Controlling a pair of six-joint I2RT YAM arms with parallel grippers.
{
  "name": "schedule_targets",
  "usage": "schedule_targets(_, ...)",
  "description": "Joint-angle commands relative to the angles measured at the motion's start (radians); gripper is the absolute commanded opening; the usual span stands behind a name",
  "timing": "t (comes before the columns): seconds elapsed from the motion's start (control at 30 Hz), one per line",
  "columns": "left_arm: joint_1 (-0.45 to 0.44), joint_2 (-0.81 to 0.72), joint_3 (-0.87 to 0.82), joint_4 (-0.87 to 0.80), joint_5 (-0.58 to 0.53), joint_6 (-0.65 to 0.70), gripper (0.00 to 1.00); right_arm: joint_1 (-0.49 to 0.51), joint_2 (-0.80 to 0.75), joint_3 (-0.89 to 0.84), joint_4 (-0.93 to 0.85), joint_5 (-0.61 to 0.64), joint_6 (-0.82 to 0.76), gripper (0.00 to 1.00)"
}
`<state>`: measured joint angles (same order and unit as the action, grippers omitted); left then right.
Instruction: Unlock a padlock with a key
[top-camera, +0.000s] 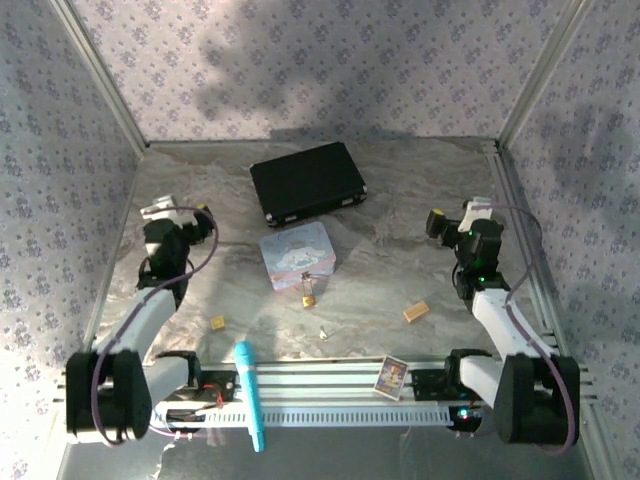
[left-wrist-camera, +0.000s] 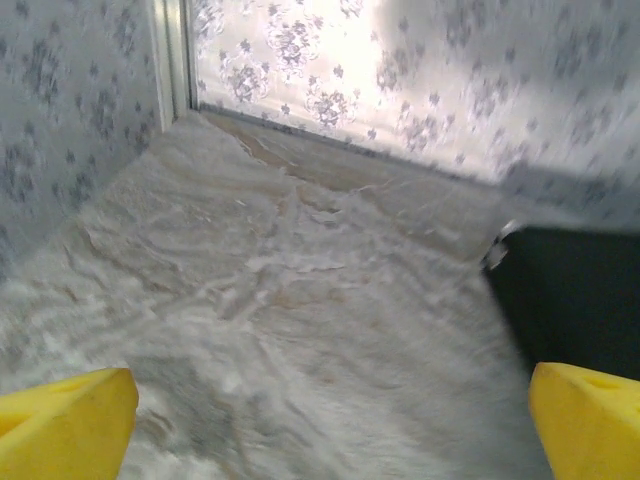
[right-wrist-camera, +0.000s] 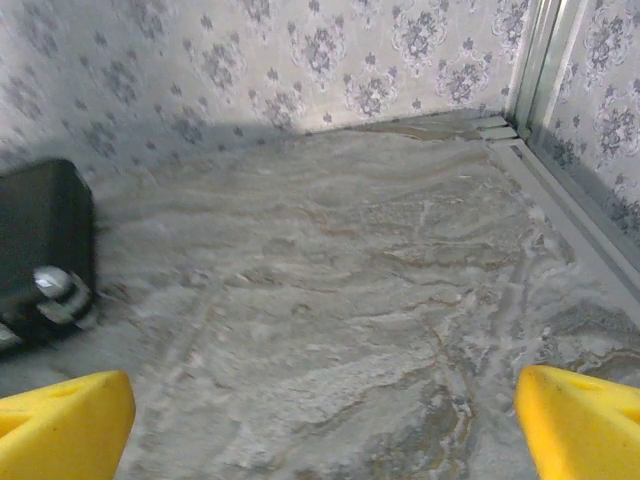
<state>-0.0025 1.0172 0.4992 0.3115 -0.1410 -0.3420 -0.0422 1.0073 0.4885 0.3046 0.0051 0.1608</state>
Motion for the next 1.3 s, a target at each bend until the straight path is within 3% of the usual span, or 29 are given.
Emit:
schedule_targets(0.0, 0.000, -0.100, 0.025, -0.293, 0.105, -0.350, 1.00, -0.019, -0.052, 0.067, -0.317, -0.157, 0.179, 0.99)
schedule_targets(0.1, -0.027, -0.164, -0.022, -0.301, 0.252, -0.451, 1.00, 0.013, -0.050, 0.075, -0.370, -0.343, 0.212, 0.99)
schedule_targets(0.17, -0.095, -0.187, -0.002, -0.395, 0.259, -0.463, 0.99, 0.081, -0.032, 0.092, -0.434, -0.356, 0.215, 0.99)
schedule_targets(0.23, -0.201, -0.197, 0.036, -0.506, 0.192, -0.444, 0.98, 0.167, -0.010, 0.100, -0.471, -0.353, 0.207, 0.97)
schedule_targets(0.4, -0.400, -0.160, 0.099, -0.651, 0.127, -0.436, 0.95, 0.396, 0.011, 0.075, -0.501, -0.271, 0.224, 0.94)
schedule_targets(0.57, -0.655, -0.135, 0.065, -0.660, 0.020, -0.527, 0.87, 0.672, 0.036, 0.074, -0.565, -0.140, 0.295, 0.78)
schedule_targets(0.67, -0.748, -0.128, 0.038, -0.648, -0.015, -0.585, 0.84, 0.817, 0.045, 0.050, -0.558, -0.071, 0.380, 0.70)
schedule_targets(0.93, -0.846, -0.115, -0.040, -0.550, -0.018, -0.724, 0.75, 1.163, 0.164, 0.060, -0.529, 0.131, 0.625, 0.59)
schedule_targets(1.27, -0.869, -0.079, -0.053, -0.510, -0.030, -0.741, 0.74, 1.351, 0.436, 0.200, -0.467, 0.219, 0.669, 0.45)
